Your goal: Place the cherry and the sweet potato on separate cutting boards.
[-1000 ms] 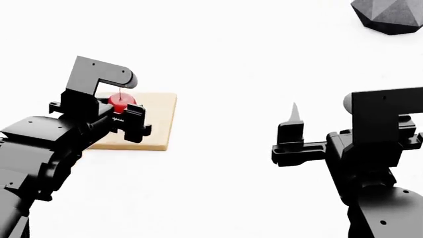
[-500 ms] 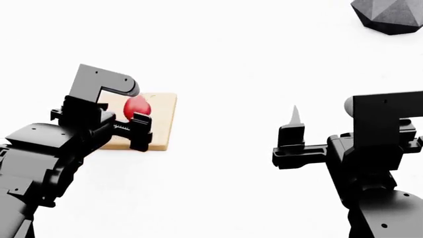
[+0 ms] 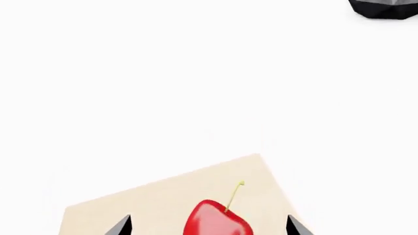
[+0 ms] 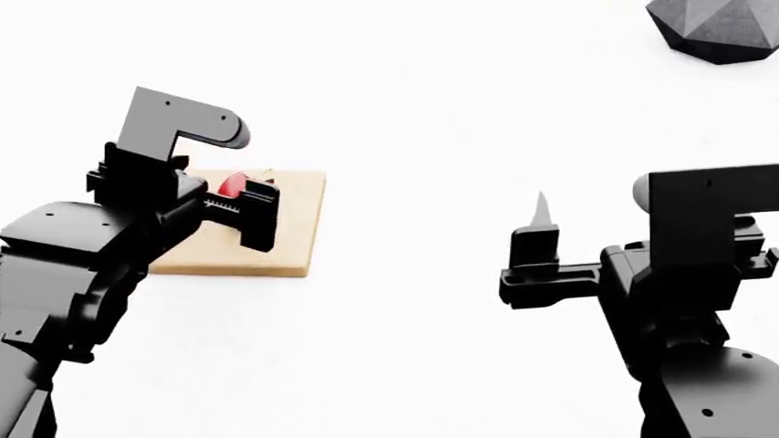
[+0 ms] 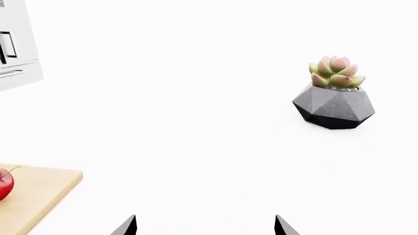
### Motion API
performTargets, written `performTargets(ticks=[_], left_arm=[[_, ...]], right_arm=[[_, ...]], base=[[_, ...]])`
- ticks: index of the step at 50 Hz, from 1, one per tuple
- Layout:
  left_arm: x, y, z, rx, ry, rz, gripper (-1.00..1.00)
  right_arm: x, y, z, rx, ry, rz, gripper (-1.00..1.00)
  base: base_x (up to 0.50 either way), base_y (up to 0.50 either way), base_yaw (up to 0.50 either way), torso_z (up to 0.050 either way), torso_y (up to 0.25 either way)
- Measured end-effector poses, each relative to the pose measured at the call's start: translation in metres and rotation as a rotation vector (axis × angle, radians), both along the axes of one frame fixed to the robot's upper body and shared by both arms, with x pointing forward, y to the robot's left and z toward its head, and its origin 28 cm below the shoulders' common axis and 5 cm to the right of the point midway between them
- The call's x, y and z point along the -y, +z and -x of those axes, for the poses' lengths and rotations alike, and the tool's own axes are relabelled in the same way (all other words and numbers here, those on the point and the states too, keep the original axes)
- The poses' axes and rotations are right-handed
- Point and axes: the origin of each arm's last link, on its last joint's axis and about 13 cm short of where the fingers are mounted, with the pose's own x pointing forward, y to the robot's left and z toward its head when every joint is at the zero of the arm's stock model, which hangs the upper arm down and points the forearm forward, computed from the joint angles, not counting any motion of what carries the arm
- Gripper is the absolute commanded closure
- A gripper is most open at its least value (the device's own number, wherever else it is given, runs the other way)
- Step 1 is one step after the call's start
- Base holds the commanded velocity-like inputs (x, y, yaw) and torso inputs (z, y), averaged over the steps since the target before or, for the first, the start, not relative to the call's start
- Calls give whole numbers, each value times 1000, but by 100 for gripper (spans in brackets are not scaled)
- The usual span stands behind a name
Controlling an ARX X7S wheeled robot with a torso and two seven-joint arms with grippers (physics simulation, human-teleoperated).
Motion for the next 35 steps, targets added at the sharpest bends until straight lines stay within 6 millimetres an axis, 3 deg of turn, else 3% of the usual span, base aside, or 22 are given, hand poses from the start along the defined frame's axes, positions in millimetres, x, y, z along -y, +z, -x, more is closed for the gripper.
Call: performTargets(ticks=[13, 35], left_arm=[[-12, 16, 18, 68, 20, 42, -100], [-37, 68, 102, 206, 6, 73, -100]], right_arm=[[0, 8, 0, 18, 3, 3, -100], [0, 46, 10, 79, 23, 22, -100]], base=[[0, 0, 0, 0, 0], [0, 0, 0, 0, 0]])
